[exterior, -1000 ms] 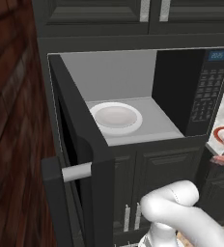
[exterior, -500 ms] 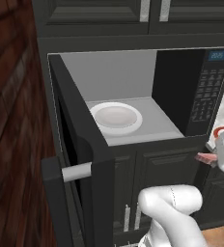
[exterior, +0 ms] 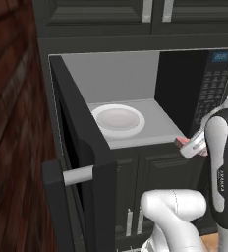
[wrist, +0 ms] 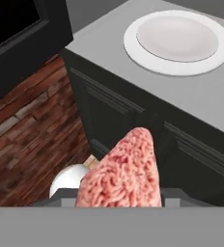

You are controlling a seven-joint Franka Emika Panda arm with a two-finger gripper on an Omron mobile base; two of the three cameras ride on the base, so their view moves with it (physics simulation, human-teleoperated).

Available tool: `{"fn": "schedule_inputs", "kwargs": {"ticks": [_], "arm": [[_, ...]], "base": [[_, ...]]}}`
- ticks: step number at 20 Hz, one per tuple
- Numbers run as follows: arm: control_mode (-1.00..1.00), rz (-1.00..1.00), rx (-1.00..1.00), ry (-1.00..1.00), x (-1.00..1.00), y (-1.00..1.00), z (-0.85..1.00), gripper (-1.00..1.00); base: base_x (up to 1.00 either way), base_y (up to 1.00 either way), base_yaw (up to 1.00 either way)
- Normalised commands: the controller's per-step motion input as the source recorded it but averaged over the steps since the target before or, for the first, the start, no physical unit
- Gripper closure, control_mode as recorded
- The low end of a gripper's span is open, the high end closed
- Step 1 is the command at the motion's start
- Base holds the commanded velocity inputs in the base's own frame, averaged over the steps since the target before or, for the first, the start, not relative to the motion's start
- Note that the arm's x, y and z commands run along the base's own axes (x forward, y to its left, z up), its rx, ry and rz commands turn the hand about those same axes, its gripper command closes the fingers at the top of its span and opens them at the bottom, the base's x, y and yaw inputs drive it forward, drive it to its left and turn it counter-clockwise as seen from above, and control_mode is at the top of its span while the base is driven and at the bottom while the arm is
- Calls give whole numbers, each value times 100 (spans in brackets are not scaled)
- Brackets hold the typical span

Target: Pick the steak from the counter and place it in the microwave.

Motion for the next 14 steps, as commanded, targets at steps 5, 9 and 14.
{"fn": "schedule_inputs", "kwargs": {"ticks": [5,9,14], "arm": [[-100,-11,0,-4,19,98,70,100],[-100,-2,6,-15,39,28,10,100],[-100,0,8,-29,26,18,-6,100]], "base": [[0,0,0],[0,0,0],[0,0,0]]}}
